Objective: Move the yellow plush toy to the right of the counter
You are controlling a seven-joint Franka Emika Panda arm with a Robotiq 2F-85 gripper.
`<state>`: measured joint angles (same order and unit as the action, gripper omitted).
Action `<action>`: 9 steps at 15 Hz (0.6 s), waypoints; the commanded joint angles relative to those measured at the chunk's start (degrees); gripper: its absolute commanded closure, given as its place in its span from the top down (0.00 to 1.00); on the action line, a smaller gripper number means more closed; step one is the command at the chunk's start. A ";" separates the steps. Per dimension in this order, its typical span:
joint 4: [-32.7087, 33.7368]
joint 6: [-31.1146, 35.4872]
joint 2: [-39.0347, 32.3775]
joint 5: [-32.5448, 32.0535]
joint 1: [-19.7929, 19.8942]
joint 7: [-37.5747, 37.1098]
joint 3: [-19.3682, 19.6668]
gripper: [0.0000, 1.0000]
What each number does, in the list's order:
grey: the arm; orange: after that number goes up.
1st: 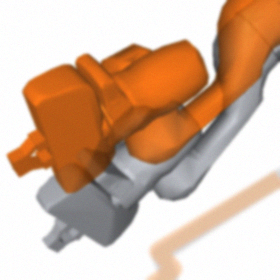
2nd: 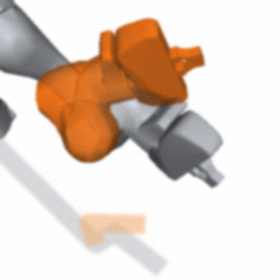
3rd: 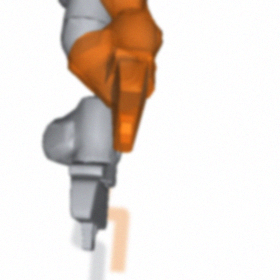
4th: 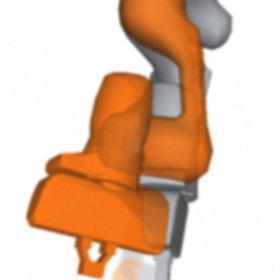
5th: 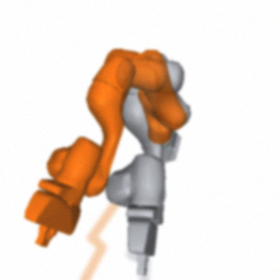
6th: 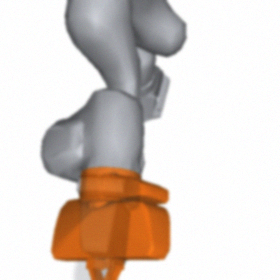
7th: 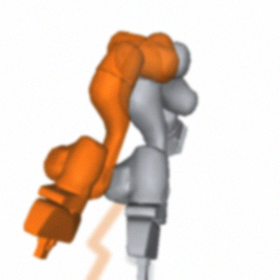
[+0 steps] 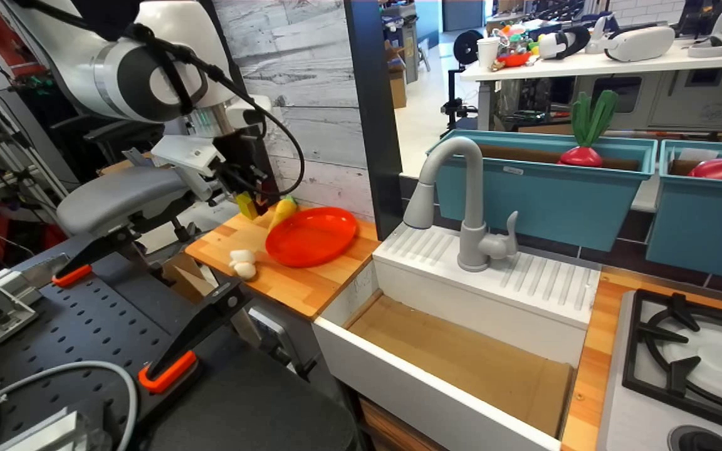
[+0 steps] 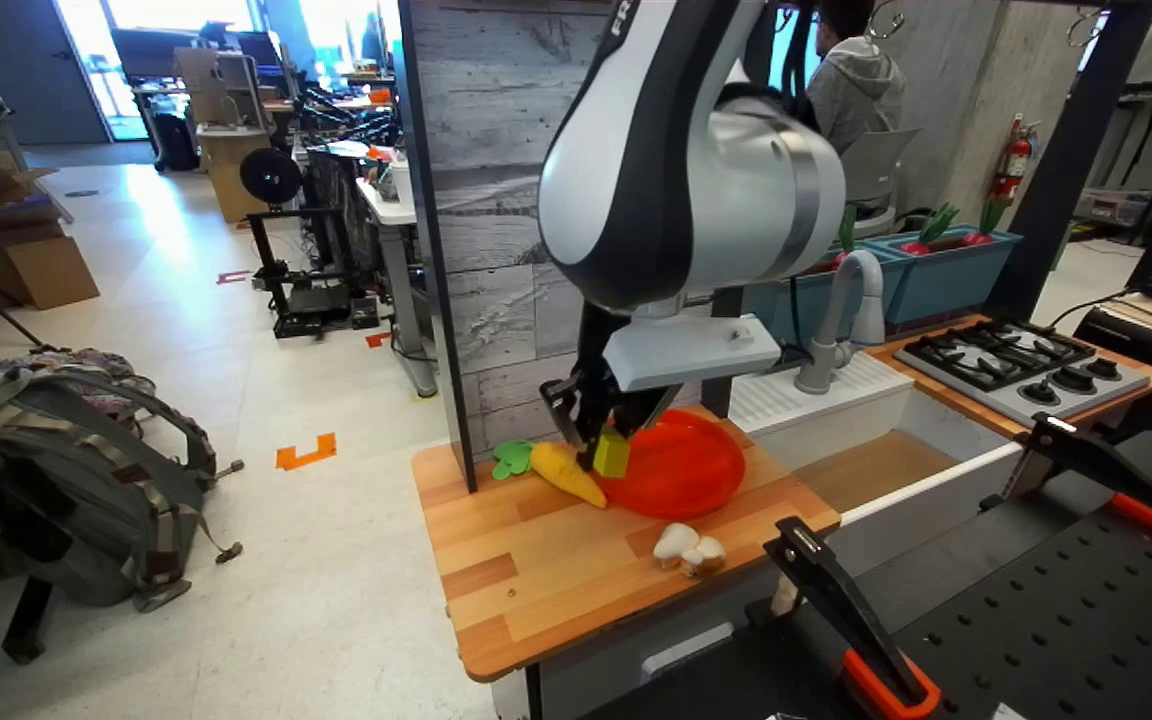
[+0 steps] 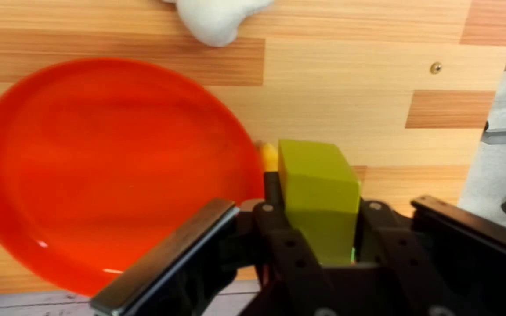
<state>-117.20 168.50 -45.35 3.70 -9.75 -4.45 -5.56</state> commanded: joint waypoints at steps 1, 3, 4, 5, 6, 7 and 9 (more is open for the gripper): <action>-5.87 1.10 5.69 -1.12 1.50 0.51 3.21 0.08; -6.88 1.11 6.75 -1.13 3.15 1.11 4.62 0.08; -7.20 1.19 7.00 -1.09 4.13 1.52 5.10 0.08; -7.47 1.23 7.11 -0.96 5.30 1.92 5.45 0.08; -7.59 1.04 7.03 -0.78 6.62 2.40 5.52 0.08; -7.82 1.64 6.65 -0.69 7.61 2.64 5.84 0.08; -8.13 1.30 6.04 -0.41 10.26 3.64 5.52 0.08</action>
<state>-123.16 168.62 -40.05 3.58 -2.47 -2.15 0.35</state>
